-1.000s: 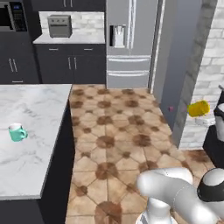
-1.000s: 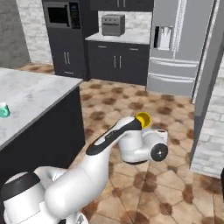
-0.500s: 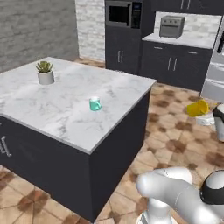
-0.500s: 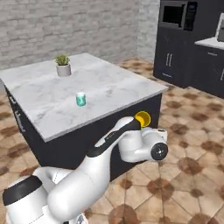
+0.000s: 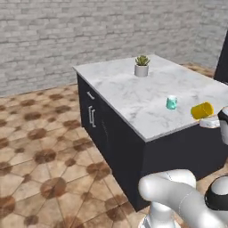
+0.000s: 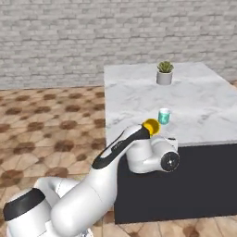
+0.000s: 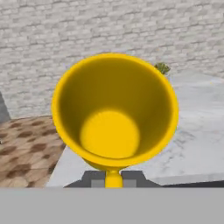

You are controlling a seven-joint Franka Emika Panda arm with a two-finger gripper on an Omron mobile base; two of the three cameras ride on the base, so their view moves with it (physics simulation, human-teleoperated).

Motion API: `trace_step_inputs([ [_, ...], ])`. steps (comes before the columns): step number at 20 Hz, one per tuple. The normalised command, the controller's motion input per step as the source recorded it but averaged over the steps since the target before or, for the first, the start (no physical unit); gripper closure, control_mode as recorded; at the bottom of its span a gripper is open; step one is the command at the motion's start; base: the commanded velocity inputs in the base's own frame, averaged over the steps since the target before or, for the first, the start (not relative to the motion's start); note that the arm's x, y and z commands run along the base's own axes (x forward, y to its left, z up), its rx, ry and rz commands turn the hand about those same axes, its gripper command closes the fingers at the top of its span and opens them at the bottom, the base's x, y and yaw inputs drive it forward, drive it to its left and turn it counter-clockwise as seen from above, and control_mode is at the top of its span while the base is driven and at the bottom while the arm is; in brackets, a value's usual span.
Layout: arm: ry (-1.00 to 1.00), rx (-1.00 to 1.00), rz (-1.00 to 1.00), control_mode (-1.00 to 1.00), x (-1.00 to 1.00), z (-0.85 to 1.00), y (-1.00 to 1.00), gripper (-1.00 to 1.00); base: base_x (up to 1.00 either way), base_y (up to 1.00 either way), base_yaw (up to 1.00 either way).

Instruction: Clear the mugs and bowl far away from the sink.

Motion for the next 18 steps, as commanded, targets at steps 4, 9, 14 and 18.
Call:
trace_step_inputs([
  [4, 0.00, 0.00, 0.00, 1.00, 0.00, 0.00, 0.00, 1.00, 0.02, -0.17, 0.79],
  [9, 0.00, 0.00, 0.00, 1.00, 0.00, 0.00, 0.00, 1.00, 0.38, -0.27, 0.28],
  [14, 0.00, 0.00, 0.00, 1.00, 0.00, 0.00, 0.00, 1.00, 0.54, -0.59, 0.14],
  [18, 0.00, 0.00, 0.00, 1.00, 0.00, 0.00, 0.00, 1.00, 0.49, -0.66, 0.12],
])
